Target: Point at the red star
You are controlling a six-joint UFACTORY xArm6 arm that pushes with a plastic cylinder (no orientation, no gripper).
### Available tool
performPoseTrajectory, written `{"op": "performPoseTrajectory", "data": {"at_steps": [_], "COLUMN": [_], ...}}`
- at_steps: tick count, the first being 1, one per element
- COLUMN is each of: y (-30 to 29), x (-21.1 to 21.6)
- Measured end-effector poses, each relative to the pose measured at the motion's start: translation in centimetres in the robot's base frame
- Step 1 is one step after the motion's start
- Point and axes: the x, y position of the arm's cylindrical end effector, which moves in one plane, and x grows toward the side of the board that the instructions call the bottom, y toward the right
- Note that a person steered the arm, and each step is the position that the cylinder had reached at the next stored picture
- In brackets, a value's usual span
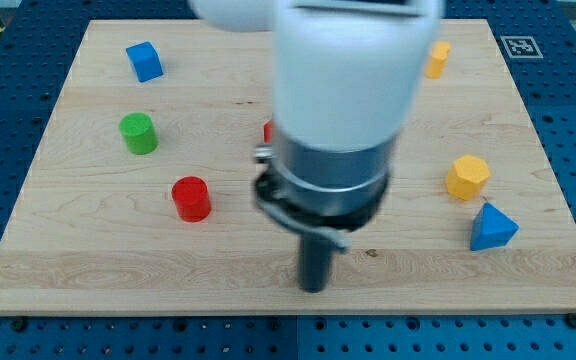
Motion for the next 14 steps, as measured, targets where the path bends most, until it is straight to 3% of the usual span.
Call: {"op": "performPoseTrajectory", "data": {"at_steps": [1,3,4,5,8,11,12,14], "y": [-2.0,16.2,22.4,21.0,9.4,29.7,28.2,18.0], "x": [0.2,1.2,1.3,1.4,1.5,1.4,1.3,1.4]}}
